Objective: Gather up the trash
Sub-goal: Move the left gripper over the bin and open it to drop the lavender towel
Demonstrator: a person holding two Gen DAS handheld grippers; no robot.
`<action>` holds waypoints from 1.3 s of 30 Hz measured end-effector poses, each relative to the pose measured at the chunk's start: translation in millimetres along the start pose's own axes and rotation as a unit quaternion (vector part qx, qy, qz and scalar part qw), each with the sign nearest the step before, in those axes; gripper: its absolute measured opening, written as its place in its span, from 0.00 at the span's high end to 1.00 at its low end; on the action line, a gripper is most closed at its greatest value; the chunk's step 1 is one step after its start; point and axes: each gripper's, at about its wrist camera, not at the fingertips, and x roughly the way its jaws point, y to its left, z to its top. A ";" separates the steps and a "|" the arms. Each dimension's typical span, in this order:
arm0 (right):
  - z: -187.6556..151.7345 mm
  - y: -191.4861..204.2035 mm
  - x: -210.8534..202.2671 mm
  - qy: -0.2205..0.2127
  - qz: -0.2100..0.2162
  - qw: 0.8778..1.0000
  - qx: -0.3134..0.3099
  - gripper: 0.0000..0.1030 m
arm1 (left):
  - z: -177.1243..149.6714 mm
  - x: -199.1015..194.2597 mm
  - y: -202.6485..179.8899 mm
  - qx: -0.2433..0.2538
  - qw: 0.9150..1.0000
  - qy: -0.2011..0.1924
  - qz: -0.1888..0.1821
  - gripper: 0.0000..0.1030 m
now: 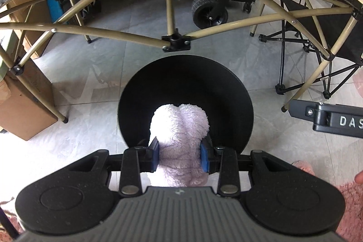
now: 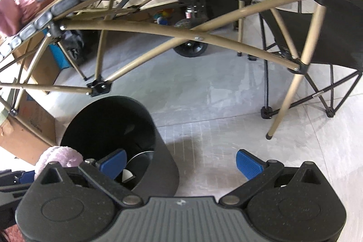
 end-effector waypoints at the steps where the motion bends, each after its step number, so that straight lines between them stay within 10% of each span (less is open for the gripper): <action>1: -0.8 -2.4 -0.4 0.000 -0.002 1.000 0.003 0.00 | 1.9 2.0 -2.3 0.000 1.000 0.002 0.000 0.67; 39: -9.4 -30.8 18.8 0.013 -0.041 0.997 0.065 0.00 | 33.5 53.1 -30.4 -0.039 0.997 0.069 -0.008 0.67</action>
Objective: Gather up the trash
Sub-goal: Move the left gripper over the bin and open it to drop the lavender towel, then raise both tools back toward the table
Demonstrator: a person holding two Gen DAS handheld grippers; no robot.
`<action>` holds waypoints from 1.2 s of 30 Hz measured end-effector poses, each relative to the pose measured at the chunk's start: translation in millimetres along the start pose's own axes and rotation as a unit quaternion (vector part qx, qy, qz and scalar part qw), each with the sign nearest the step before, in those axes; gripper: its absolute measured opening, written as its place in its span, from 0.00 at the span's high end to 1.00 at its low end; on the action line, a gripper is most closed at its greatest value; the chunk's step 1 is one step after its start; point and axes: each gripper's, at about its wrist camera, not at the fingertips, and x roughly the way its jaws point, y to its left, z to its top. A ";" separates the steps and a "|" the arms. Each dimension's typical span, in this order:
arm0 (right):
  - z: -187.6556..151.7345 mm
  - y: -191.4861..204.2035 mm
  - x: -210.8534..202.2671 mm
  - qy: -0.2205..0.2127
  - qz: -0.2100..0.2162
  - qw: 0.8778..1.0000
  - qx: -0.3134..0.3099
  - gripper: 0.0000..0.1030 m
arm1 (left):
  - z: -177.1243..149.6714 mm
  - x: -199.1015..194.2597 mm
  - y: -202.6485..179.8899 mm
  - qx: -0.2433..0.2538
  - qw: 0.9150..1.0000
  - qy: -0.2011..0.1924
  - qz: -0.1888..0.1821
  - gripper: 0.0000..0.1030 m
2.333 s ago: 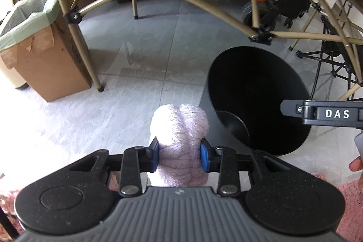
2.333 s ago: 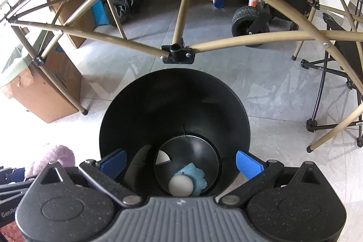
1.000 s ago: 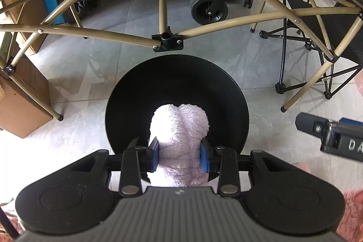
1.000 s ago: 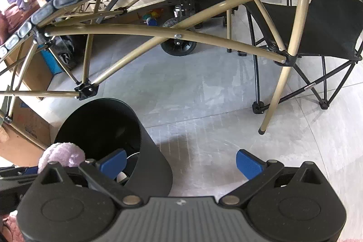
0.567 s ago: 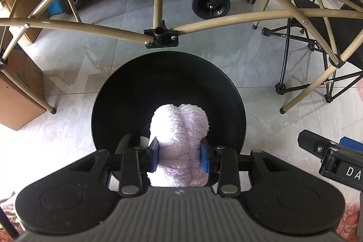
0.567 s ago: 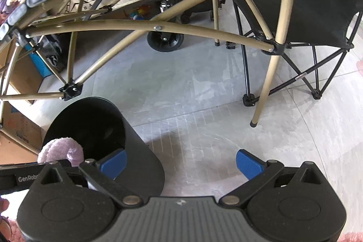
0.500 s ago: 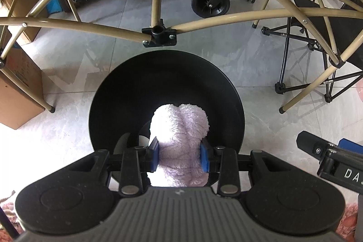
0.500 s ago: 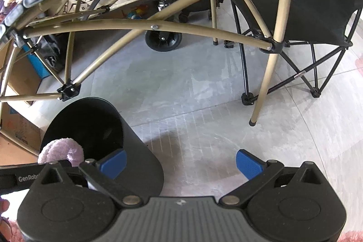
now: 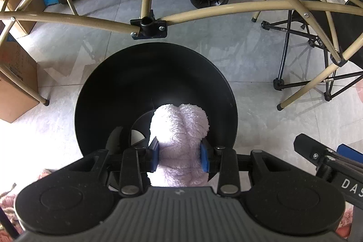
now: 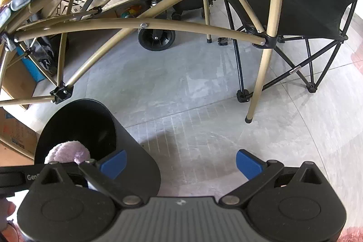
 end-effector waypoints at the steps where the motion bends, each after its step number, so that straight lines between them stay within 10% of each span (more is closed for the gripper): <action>1: 0.0 -0.2 0.1 0.000 0.000 1.000 0.000 0.00 | 0.1 0.6 0.3 -0.001 1.000 0.001 0.001 0.67; 6: -0.3 -0.5 0.2 0.000 0.000 1.000 0.000 0.00 | 0.3 0.9 -0.2 -0.002 1.000 0.000 0.008 0.58; 10: 0.1 -0.1 0.0 -0.001 0.000 1.000 0.001 0.00 | -0.4 -2.3 0.3 -0.013 0.999 -0.009 0.034 0.00; 36: 0.3 2.5 -6.4 -0.011 0.003 1.000 -0.003 0.00 | 0.4 -17.3 16.6 -0.019 0.999 -0.032 0.035 0.00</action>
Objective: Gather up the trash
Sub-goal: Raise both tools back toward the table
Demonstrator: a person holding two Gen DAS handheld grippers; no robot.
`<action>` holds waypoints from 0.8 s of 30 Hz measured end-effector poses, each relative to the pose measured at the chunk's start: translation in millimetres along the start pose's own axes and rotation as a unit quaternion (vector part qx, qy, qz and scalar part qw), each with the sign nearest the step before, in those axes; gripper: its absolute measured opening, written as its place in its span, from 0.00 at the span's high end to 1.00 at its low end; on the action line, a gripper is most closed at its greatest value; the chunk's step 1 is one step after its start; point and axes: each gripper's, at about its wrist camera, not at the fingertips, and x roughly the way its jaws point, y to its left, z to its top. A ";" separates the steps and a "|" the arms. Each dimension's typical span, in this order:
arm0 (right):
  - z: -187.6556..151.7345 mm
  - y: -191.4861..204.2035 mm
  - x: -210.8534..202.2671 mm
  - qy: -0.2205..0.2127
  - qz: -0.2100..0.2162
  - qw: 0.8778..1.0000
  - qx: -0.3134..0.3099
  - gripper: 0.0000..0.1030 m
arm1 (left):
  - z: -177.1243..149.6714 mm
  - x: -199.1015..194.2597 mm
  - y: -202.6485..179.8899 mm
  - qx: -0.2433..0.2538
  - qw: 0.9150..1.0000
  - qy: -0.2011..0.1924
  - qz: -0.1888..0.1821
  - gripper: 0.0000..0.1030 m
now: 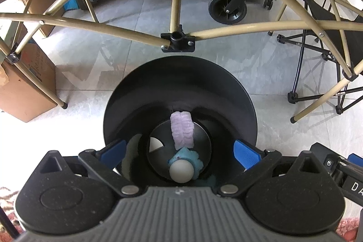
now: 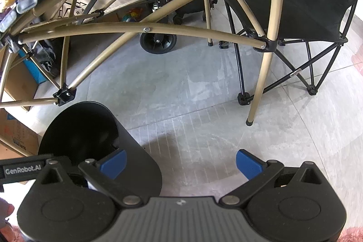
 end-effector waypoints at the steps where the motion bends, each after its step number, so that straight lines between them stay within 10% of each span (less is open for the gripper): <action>1: -0.1 0.6 -1.0 -0.002 0.001 1.000 -0.001 0.00 | -0.3 -1.6 1.8 0.000 1.000 -0.002 -0.001 0.00; 24: -1.4 36.2 -65.4 -0.116 0.090 0.988 -0.055 0.00 | -22.7 -95.8 81.4 -0.045 0.987 -0.156 -0.010 0.00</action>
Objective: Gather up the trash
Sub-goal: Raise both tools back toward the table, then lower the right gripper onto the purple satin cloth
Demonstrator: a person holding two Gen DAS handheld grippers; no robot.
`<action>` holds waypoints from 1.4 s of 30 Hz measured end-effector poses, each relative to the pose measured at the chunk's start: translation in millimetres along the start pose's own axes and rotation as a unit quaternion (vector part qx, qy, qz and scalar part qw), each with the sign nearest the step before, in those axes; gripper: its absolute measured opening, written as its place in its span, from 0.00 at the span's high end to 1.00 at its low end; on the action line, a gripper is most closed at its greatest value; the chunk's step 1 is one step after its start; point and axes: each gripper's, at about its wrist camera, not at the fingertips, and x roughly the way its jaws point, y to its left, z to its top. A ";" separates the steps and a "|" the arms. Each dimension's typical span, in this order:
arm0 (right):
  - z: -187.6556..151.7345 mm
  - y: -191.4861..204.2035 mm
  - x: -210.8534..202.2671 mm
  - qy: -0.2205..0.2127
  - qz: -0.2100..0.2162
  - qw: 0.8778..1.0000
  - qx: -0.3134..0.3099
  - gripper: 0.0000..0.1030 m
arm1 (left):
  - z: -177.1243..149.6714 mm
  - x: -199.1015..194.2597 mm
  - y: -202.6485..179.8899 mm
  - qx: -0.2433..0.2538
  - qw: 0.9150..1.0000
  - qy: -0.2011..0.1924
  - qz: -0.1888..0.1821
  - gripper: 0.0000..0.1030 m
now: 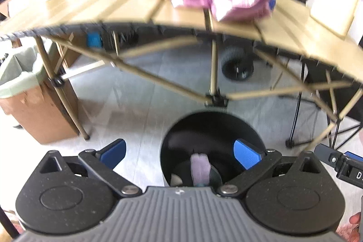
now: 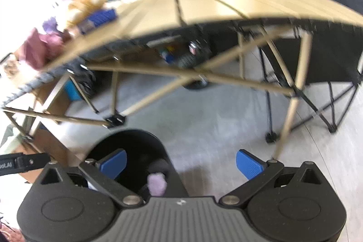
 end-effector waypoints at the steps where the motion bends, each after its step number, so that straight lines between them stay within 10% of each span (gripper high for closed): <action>1: 1.9 4.7 -5.8 -0.011 0.012 1.000 -0.004 0.00 | 1.3 -6.2 2.6 -0.002 1.000 -0.012 0.000 0.00; 20: 75.3 106.0 -41.7 -0.171 0.118 0.970 -0.128 0.00 | 60.2 -72.5 56.9 -0.058 0.984 -0.166 0.024 0.00; 34: 103.3 180.2 42.7 -0.128 0.127 0.957 -0.225 0.00 | 110.2 -46.6 95.6 -0.084 0.979 -0.182 0.028 0.00; 42: 107.6 187.4 68.0 -0.116 0.120 0.960 -0.224 0.20 | 122.8 -30.7 106.0 -0.081 0.982 -0.170 0.024 0.00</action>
